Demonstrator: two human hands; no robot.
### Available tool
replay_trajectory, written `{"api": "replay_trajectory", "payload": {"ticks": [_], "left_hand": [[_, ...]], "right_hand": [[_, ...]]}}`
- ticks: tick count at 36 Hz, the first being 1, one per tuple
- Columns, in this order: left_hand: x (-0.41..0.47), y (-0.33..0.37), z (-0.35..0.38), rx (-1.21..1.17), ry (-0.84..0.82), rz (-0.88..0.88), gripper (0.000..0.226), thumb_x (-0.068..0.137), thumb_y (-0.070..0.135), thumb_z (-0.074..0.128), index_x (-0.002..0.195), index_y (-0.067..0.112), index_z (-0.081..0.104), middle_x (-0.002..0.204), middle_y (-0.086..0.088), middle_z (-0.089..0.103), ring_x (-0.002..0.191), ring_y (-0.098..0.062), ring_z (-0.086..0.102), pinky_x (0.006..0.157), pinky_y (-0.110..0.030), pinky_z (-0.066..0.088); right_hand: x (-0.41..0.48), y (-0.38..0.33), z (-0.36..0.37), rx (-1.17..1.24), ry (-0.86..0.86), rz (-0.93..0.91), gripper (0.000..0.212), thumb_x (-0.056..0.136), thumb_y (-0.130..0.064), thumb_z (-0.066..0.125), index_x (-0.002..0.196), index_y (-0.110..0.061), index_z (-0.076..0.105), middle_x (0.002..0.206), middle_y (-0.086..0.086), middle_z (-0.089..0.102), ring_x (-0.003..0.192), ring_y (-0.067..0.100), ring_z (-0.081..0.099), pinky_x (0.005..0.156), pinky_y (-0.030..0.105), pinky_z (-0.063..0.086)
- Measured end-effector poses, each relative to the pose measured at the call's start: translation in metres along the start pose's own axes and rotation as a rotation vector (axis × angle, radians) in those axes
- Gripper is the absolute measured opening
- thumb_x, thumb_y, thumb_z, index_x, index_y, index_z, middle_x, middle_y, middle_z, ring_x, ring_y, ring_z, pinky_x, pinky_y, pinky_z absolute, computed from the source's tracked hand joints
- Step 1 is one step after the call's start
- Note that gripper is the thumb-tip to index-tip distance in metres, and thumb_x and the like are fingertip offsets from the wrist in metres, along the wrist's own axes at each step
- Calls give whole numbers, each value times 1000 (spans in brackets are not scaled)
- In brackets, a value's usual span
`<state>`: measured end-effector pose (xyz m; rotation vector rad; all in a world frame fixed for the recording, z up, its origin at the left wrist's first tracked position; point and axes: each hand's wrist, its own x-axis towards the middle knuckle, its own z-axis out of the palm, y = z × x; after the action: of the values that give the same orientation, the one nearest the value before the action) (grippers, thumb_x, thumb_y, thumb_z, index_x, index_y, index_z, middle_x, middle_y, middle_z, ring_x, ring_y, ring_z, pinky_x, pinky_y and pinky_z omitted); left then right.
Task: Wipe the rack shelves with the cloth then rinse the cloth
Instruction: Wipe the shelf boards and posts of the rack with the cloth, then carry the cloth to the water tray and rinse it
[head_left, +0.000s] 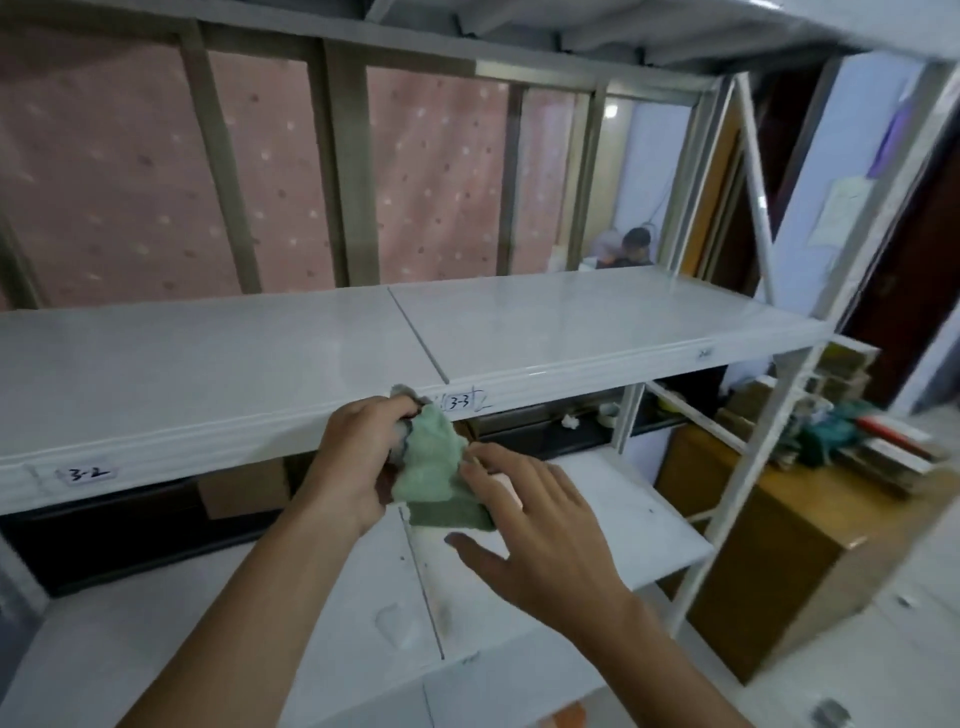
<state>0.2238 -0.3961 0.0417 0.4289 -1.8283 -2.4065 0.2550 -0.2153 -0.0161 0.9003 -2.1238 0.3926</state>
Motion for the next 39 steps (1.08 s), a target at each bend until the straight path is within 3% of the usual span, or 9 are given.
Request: {"api": "replay_trajectory", "payload": {"ticks": [4, 8, 16, 19, 23, 29, 31, 34, 39], "left_hand": [[4, -16, 51, 14, -108, -37, 10, 83, 19, 71, 75, 14, 72, 69, -14, 68, 74, -32, 67, 84, -52, 56], [2, -30, 116, 37, -206, -37, 6, 88, 17, 70, 87, 14, 75, 81, -14, 73, 76, -29, 70, 80, -45, 58], [-3, -51, 237, 12, -322, -56, 14, 91, 19, 68, 79, 15, 75, 80, -13, 73, 75, -32, 69, 80, -46, 53], [-7, -51, 275, -10, -329, -60, 7, 87, 18, 70, 81, 16, 74, 81, -14, 69, 74, -30, 67, 78, -43, 54], [-9, -51, 308, -65, -272, -9, 12, 96, 21, 66, 88, 17, 75, 80, -7, 75, 67, -23, 71, 50, -26, 54], [-17, -46, 331, -282, -325, 39, 29, 100, 47, 62, 104, 21, 74, 110, -6, 78, 98, -24, 76, 93, -44, 58], [-23, -47, 333, -311, -359, 45, 48, 91, 55, 64, 121, 18, 70, 119, -9, 78, 110, -29, 75, 98, -51, 58], [-24, -50, 334, -303, -309, 115, 52, 82, 34, 76, 128, 11, 65, 121, -12, 77, 110, -29, 75, 83, -48, 63], [-7, -40, 315, -329, -147, 145, 22, 93, 8, 70, 114, 7, 71, 116, -14, 78, 106, -28, 75, 78, -41, 61]], "right_hand": [[-18, 29, -25, -23, 165, 112, 23, 93, -28, 66, 107, -10, 71, 120, 3, 67, 103, 19, 63, 81, 31, 52], [-41, 72, -61, -65, 210, 208, 13, 93, -19, 66, 99, -9, 72, 110, 1, 71, 93, 15, 68, 70, 33, 55], [-84, 173, -129, -231, -140, 111, 63, 90, -62, 57, 136, -20, 49, 139, 0, 54, 121, 16, 54, 96, 29, 48], [-85, 208, -143, -180, 67, 95, 39, 94, -47, 63, 117, -16, 65, 121, 0, 66, 105, 16, 62, 84, 30, 53], [-73, 244, -160, -37, 268, 162, 17, 97, -29, 62, 99, -13, 68, 95, -3, 72, 78, 12, 65, 59, 31, 54], [-37, 270, -173, 312, 265, 523, 18, 102, -37, 47, 98, -21, 53, 66, -6, 61, 60, 13, 58, 43, 27, 41], [-21, 274, -172, 420, 260, 646, 17, 102, -38, 47, 101, -23, 55, 69, -5, 64, 64, 10, 61, 47, 29, 44], [-2, 286, -167, 675, 252, 842, 18, 100, -41, 50, 105, -28, 61, 86, -5, 71, 79, 9, 67, 65, 38, 60], [19, 292, -154, 1011, 169, 980, 33, 90, -51, 61, 107, -24, 68, 100, -2, 73, 93, 16, 71, 84, 45, 59]]}}
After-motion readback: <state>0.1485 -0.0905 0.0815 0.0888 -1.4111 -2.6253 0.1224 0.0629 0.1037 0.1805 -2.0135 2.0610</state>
